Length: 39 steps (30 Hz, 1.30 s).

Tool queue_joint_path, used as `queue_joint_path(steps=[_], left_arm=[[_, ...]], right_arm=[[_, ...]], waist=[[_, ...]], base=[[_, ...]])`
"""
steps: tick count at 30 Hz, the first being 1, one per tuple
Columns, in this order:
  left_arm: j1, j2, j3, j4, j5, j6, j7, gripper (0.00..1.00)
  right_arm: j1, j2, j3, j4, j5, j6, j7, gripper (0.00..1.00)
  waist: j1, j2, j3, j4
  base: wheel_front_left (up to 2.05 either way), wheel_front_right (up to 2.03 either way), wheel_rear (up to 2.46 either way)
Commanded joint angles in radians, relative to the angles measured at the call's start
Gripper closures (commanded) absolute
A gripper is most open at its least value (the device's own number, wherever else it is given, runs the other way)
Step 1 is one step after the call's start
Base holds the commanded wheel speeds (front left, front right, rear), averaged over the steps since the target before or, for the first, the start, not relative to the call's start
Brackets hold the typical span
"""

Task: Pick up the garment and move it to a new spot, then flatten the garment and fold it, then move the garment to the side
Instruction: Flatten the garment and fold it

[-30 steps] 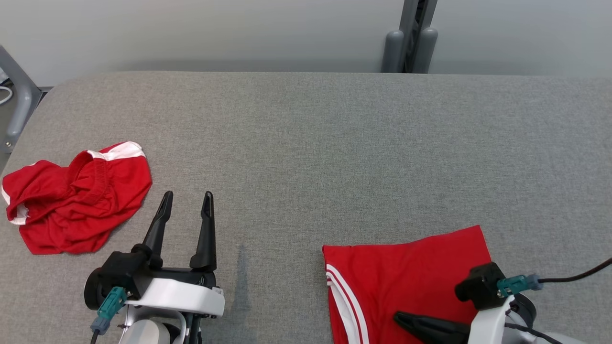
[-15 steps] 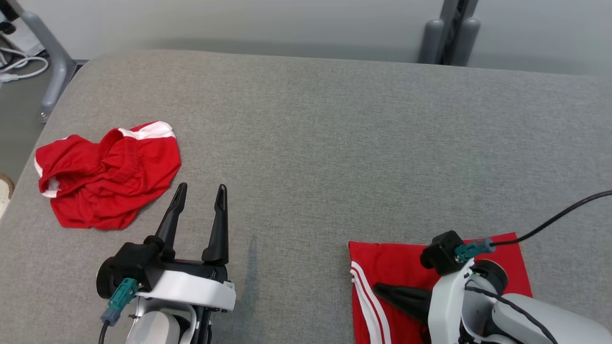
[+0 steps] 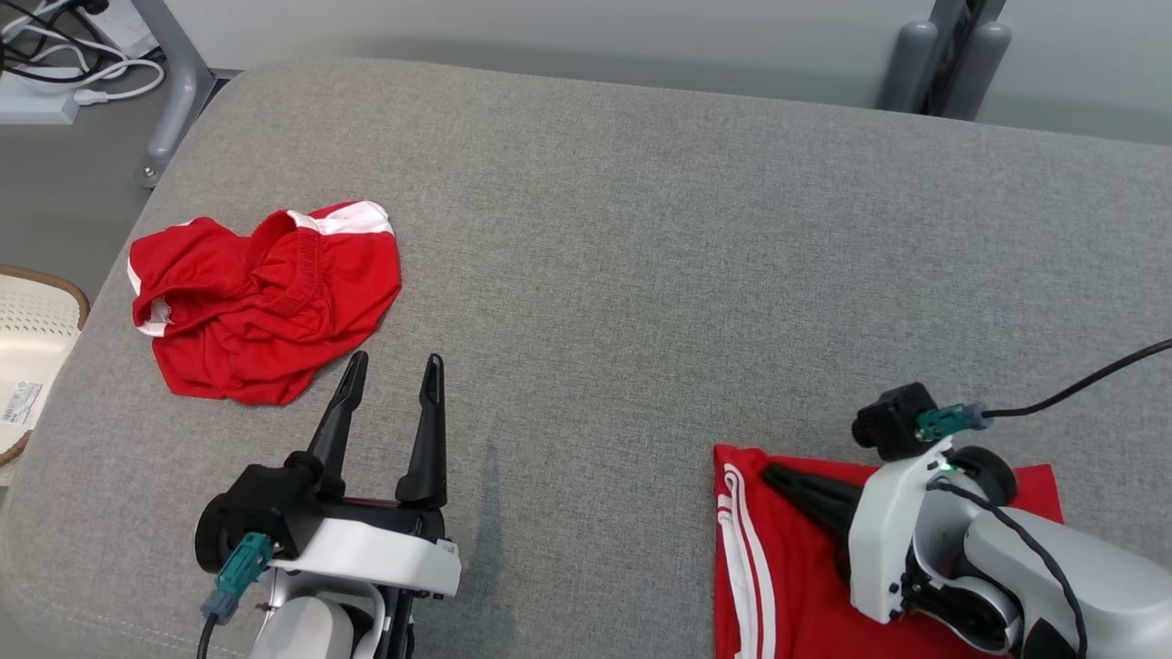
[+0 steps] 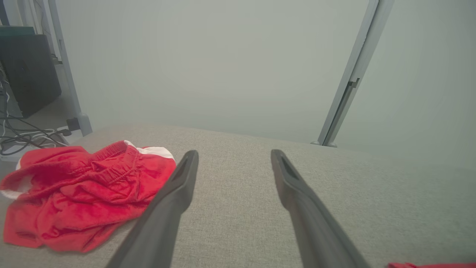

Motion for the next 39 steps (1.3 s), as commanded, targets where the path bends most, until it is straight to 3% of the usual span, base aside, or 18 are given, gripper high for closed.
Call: queue_joint_path(steps=[1, 6, 13, 19, 24, 32, 39], left_arm=[[-0.018, 0.003, -0.002, -0.004, -0.009, 0.008, -0.004, 0.0], [-0.021, 0.004, -0.008, -0.006, -0.013, 0.01, -0.004, 0.0], [-0.011, 0.003, -0.006, -0.001, -0.013, 0.015, -0.004, 0.0], [0.003, 0.003, 0.008, 0.003, -0.004, 0.009, -0.004, 0.0], [0.012, 0.003, 0.014, 0.008, 0.006, 0.004, -0.004, 0.0], [0.004, 0.004, 0.02, 0.017, 0.023, -0.005, -0.004, 0.0], [0.015, 0.004, 0.033, 0.021, 0.033, -0.01, -0.004, 0.0]], right_arm=[[-0.015, -0.003, 0.004, 0.026, -0.012, -0.001, -0.022, 1.0], [-0.033, 0.015, 0.009, 0.072, -0.022, 0.0, -0.107, 1.0], [0.002, -0.047, 0.027, -0.085, -0.026, 0.0, -0.153, 1.0], [0.076, -0.15, 0.03, -0.268, 0.055, 0.0, -0.067, 1.0], [0.143, -0.195, 0.031, -0.322, 0.046, 0.0, 0.022, 1.0], [0.197, -0.15, 0.032, -0.283, 0.0, 0.0, 0.074, 1.0], [0.177, -0.118, 0.03, -0.241, 0.006, 0.0, 0.005, 1.0]], waist=[[0.0, 0.0, 0.001, 0.0], [0.0, 0.0, 0.002, -0.002], [0.0, 0.0, -0.011, -0.01], [0.0, 0.0, -0.027, -0.023], [0.0, 0.0, -0.029, -0.036], [0.0, 0.0, -0.034, -0.055], [0.0, 0.0, -0.054, -0.072]], base=[[0.0, 0.0, 0.0], [0.0, 0.0, 0.0], [0.0, 0.0, 0.0], [0.0, 0.0, 0.0], [0.0, 0.0, 0.0], [0.0, 0.0, 0.0], [0.0, 0.0, 0.0]])
